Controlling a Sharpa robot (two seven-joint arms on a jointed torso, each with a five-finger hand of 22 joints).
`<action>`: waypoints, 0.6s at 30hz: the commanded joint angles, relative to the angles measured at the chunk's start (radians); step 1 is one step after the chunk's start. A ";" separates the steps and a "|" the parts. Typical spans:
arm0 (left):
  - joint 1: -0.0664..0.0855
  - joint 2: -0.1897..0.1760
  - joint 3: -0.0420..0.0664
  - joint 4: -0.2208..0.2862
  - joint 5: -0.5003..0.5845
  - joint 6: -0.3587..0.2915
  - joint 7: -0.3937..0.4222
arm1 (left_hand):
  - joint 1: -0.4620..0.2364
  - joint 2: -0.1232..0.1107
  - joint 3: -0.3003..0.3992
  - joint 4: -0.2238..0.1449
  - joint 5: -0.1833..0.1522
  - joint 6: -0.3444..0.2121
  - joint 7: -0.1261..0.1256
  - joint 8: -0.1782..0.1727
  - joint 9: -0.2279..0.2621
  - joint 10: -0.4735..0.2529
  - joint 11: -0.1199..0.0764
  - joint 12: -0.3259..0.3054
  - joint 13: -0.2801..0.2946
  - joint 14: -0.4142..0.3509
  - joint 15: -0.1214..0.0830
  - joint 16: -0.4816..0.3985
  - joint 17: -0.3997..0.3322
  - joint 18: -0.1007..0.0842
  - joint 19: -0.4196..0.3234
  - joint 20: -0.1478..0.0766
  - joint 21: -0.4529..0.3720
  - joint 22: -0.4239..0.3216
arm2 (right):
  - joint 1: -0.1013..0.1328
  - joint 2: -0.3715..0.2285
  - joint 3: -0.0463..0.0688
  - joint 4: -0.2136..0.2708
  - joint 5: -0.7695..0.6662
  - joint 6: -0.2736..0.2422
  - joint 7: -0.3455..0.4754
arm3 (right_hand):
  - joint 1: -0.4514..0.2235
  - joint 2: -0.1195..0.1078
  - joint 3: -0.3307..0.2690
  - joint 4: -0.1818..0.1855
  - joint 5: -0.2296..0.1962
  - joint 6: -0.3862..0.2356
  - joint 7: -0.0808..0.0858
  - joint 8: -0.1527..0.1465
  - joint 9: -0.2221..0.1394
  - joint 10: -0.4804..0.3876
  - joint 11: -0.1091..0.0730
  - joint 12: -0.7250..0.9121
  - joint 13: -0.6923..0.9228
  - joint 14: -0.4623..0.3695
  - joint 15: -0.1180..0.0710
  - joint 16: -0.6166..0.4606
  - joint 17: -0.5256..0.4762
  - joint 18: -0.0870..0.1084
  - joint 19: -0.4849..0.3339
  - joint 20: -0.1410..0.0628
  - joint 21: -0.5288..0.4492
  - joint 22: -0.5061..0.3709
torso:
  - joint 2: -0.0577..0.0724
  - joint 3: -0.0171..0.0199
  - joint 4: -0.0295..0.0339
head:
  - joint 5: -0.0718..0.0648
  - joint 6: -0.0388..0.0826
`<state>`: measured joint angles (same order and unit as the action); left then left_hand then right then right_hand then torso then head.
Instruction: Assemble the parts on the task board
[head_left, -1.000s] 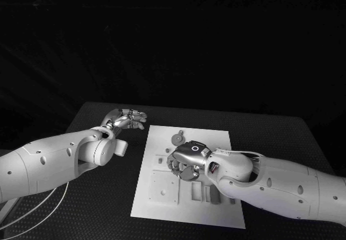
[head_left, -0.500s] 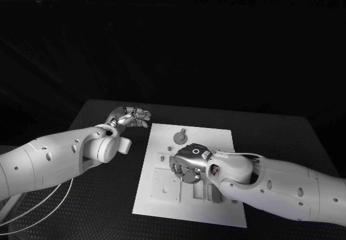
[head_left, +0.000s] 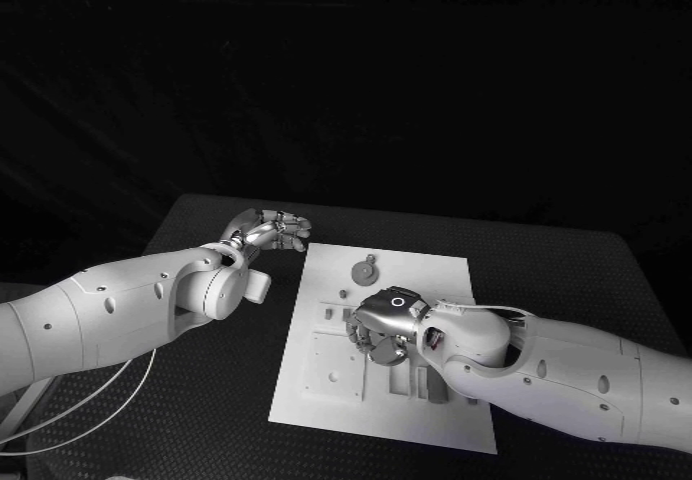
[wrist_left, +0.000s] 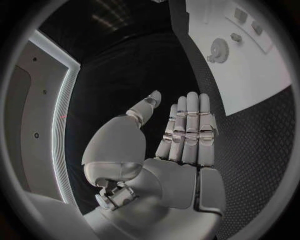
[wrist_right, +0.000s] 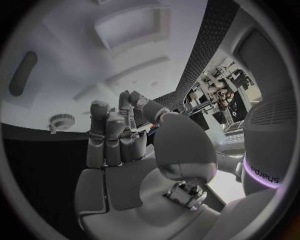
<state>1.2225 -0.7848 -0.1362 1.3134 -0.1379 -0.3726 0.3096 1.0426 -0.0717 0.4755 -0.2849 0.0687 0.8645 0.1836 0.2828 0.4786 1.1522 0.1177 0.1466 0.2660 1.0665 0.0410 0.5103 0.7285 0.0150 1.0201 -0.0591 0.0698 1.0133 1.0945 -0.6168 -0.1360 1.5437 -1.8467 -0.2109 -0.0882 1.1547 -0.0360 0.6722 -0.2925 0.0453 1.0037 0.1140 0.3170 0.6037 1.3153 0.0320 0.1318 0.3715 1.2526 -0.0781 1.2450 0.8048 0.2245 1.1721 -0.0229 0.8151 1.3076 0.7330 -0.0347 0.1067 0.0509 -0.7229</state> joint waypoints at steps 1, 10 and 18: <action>0.002 0.004 0.001 -0.001 -0.004 0.021 0.007 | -0.008 0.007 -0.006 -0.001 -0.001 0.004 -0.005 0.007 -0.002 -0.009 0.000 -0.004 0.000 -0.004 0.001 -0.004 0.002 -0.011 -0.005 0.002 -0.003 -0.002 | -0.005 -0.001 -0.001 0.003 0.030 0.004 0.021 | 0.001 -0.002 0.005 -0.001 0.004 0.006 0.002 0.005 0.013 0.009 0.000 0.004 0.001 0.005 -0.001 0.005 0.001 0.037 0.004 -0.005 0.006 0.020 | -0.001 -0.0003 0.0011 | 0.008 -0.005; 0.002 0.005 0.001 -0.001 -0.004 0.021 0.007 | -0.011 0.008 -0.009 0.000 -0.003 0.004 -0.005 0.007 -0.002 -0.010 0.000 -0.004 0.000 -0.004 0.001 -0.005 0.002 -0.011 -0.006 0.002 -0.003 -0.003 | -0.011 0.012 -0.003 0.000 0.044 0.001 0.030 | 0.001 -0.001 0.005 -0.001 0.004 0.006 0.002 0.005 0.013 0.009 0.000 0.004 0.001 0.005 -0.001 0.005 0.001 0.037 0.004 -0.005 0.006 0.019 | 0.000 -0.0006 -0.0010 | 0.013 -0.011; 0.002 0.006 0.001 -0.002 -0.019 0.019 0.008 | -0.011 0.008 -0.010 -0.001 -0.003 0.004 -0.005 0.007 -0.002 -0.010 0.000 -0.004 0.000 -0.005 0.001 -0.005 0.003 -0.011 -0.006 0.002 -0.003 -0.003 | -0.023 0.029 -0.006 -0.019 0.045 -0.003 0.034 | 0.000 0.000 0.006 -0.001 0.004 0.006 0.003 0.004 0.013 0.009 0.000 0.003 0.001 0.004 -0.001 0.004 0.001 0.037 0.003 -0.005 0.006 0.019 | -0.001 -0.0001 0.0004 | 0.008 -0.016</action>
<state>1.2232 -0.7801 -0.1363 1.3103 -0.1397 -0.3670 0.3093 1.0379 -0.0670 0.4701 -0.2849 0.0687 0.8645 0.1836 0.2827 0.4776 1.1523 0.1177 0.1465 0.2660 1.0665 0.0410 0.5103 0.7295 0.0149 1.0202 -0.0590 0.0698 1.0110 1.0748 -0.5903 -0.1413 1.5267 -1.8066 -0.2124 -0.0681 1.1546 -0.0361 0.6720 -0.2927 0.0464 1.0051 0.1158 0.3196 0.6037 1.3153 0.0320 0.1318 0.3715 1.2540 -0.0767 1.2450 0.8047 0.2245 1.1737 -0.0209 0.8150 1.3074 0.7323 -0.0350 0.1067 0.0613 -0.7373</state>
